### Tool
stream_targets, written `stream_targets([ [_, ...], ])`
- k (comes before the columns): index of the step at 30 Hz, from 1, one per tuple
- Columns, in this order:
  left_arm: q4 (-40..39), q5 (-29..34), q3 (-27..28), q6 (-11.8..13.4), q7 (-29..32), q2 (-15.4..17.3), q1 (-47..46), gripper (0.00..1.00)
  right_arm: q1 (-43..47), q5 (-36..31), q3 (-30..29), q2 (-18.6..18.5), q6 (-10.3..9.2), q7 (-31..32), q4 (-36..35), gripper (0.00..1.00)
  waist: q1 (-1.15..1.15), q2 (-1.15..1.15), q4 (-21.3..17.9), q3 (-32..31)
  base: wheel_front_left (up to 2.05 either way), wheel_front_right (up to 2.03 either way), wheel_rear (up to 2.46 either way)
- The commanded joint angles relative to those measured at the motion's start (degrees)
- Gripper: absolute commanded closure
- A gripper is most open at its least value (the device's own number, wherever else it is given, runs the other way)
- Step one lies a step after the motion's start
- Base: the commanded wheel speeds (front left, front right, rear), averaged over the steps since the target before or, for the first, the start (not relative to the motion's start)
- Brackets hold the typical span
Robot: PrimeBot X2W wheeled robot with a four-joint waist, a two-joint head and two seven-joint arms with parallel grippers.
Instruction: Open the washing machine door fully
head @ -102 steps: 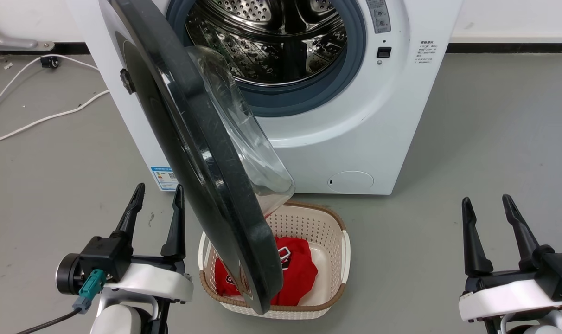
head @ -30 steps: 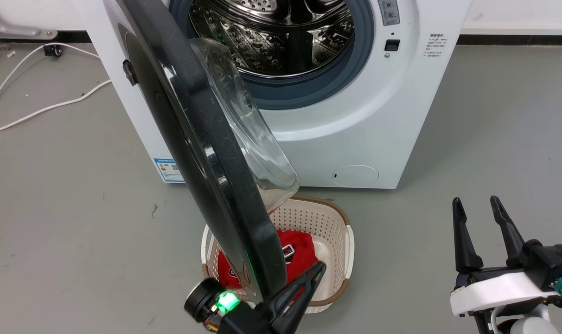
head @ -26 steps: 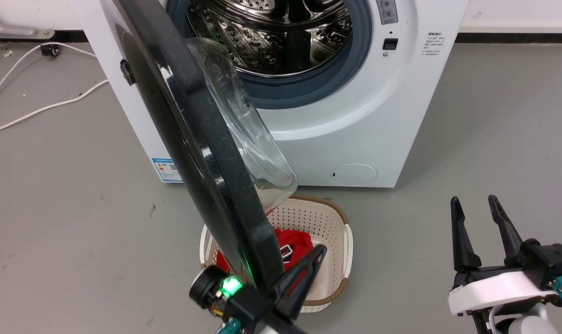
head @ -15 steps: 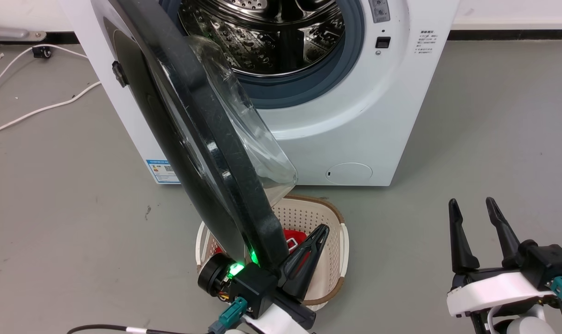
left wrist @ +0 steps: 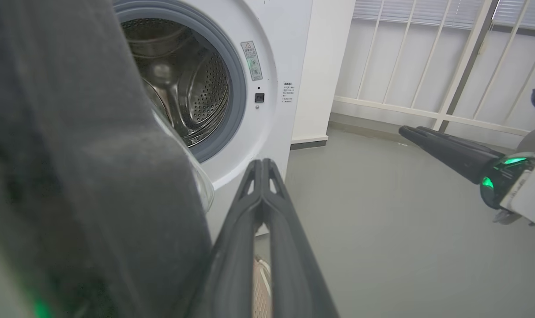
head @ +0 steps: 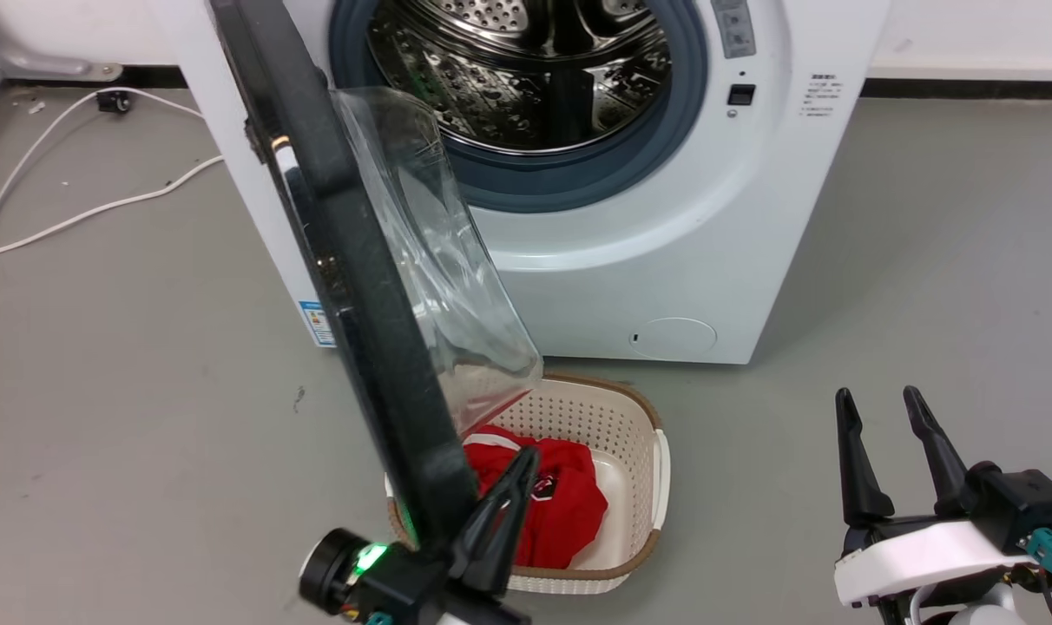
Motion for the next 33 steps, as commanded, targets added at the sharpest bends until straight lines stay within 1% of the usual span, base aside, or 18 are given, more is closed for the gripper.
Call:
stream_targets([
  [1,0.1,0.2,2.3,1.3,0.0,1.8,0.6,1.00,0.9,0.5,0.0,0.1,-0.02,-0.2,0.2,0.00,0.00,0.00,0.7,-0.2,0.00,0.00,0.00],
  [8,-4.1,-0.8,3.9,3.8,0.2,3.4,7.0,1.00,1.7,0.3,-0.2,0.1,-0.02,0.0,0.3,0.00,0.00,0.00,3.8,-1.0,0.00,0.00,0.00],
  [17,-7.2,-2.3,7.9,7.5,0.6,5.6,12.9,1.00,3.0,0.1,-0.7,0.1,-0.02,0.5,-0.4,0.00,0.00,0.00,8.6,-1.7,0.00,0.00,0.00],
  [21,-7.5,-2.9,9.7,8.1,0.6,7.0,14.2,1.00,3.1,0.0,-0.7,0.1,-0.02,0.7,-0.8,0.00,0.00,0.00,10.3,-1.5,0.00,0.00,0.00],
  [25,-6.6,-3.6,11.9,8.5,0.5,8.4,13.8,1.00,2.5,-0.1,-0.5,0.1,-0.02,1.0,-1.3,0.00,0.00,0.00,11.2,-1.0,0.00,0.00,0.00],
  [28,-5.0,-4.6,14.1,8.7,0.4,9.1,12.8,1.00,2.0,-0.1,-0.3,0.1,-0.02,1.1,-1.6,0.00,0.00,0.00,11.3,-0.5,0.00,0.00,0.00],
  [33,-1.6,-6.3,19.6,9.0,0.0,10.6,11.1,1.00,1.4,-0.4,-0.1,0.1,-0.02,1.6,-2.0,0.00,0.00,0.00,10.7,0.6,0.00,0.00,0.00],
])
